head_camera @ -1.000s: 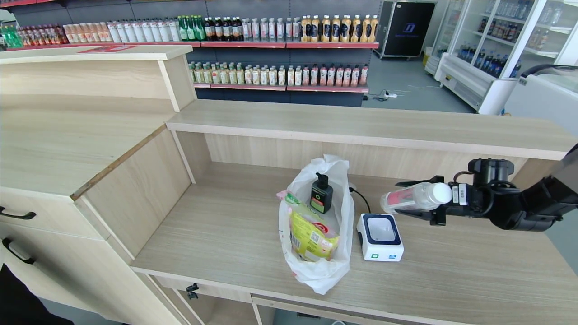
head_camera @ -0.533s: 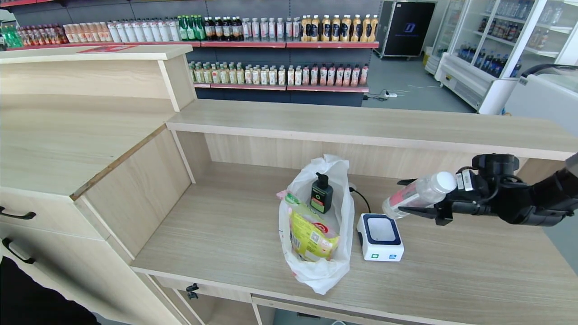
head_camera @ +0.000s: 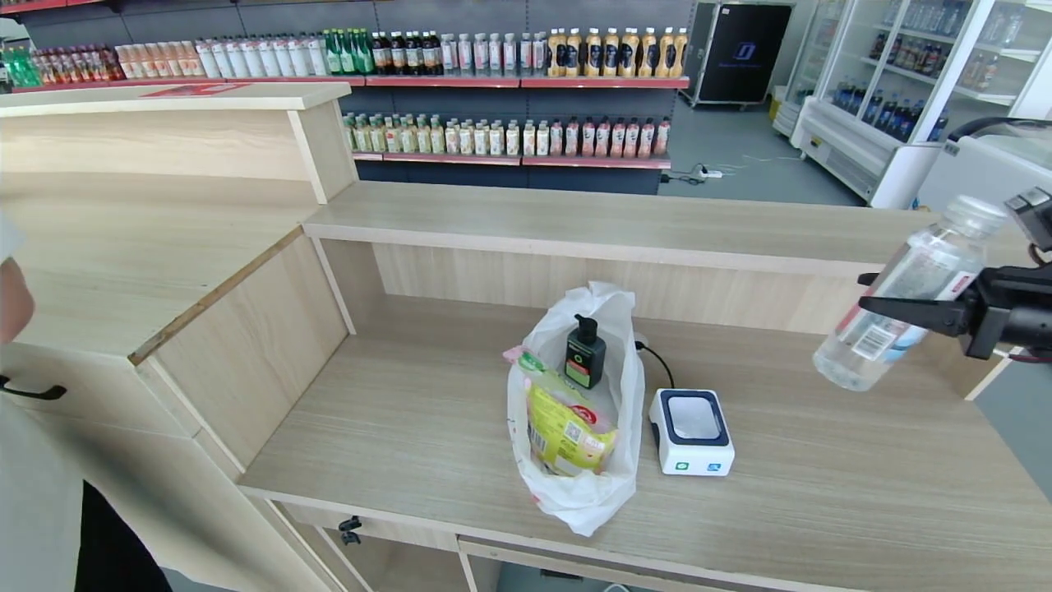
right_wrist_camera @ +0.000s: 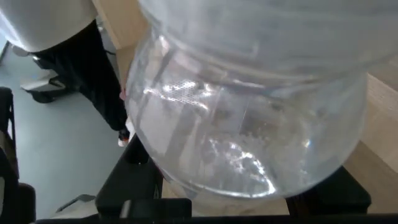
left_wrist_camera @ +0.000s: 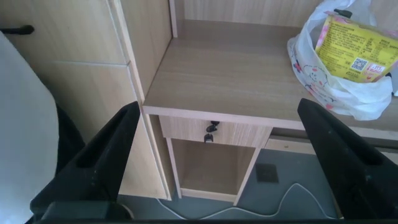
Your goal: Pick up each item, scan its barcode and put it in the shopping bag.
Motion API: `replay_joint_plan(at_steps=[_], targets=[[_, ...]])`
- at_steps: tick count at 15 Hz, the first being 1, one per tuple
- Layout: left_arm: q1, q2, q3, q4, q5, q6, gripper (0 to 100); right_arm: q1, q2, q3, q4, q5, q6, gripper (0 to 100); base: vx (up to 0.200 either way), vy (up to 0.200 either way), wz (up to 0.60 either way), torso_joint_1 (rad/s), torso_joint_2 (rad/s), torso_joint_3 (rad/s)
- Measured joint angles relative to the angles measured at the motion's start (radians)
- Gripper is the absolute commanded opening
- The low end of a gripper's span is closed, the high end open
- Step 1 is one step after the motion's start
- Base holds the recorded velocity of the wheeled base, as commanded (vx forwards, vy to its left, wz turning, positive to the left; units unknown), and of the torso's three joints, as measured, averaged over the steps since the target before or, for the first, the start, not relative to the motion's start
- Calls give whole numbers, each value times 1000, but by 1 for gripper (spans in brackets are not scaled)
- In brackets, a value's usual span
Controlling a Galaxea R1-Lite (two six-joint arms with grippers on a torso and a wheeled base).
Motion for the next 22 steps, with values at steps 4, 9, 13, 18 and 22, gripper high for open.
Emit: replay_joint_plan(at_steps=[4,9,13,18,22], targets=[[0,0,0,0,0,0,100,-220,-120,121,204,-34,15,0,0,0,0,0,0,0],[0,0,0,0,0,0,100,-371,-204,142,313,-35,-63,0,0,0,0,0,0,0],[0,0,0,0,0,0,100,-413,-218,141,351,-173,-35,0,0,0,0,0,0,0],[0,0,0,0,0,0,100,-382,-220,90,299,-531,78,0,0,0,0,0,0,0],[0,0,0,0,-1,0,100,-310,-250,171,115,-543,-67,0,0,0,0,0,0,0]])
